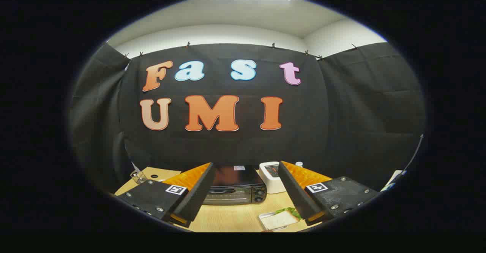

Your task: Open the toaster oven, put the food inside, and close the toaster oven door.

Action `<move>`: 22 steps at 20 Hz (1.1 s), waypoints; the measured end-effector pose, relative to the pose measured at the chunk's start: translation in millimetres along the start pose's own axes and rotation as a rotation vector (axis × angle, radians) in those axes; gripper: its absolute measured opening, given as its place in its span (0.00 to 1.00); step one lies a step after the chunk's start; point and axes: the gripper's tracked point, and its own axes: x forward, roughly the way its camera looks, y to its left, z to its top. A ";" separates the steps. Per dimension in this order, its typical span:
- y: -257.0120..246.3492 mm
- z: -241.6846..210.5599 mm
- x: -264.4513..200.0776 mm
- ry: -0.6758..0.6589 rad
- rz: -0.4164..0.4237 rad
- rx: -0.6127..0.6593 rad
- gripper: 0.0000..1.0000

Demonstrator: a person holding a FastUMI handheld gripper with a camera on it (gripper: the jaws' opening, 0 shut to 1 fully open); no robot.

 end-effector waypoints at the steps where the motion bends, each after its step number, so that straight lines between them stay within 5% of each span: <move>1: 1.5 0.0 0.2 0.003 -0.001 -0.008 0.99; 22: 13.3 -17.5 3.2 0.021 0.004 -0.035 0.98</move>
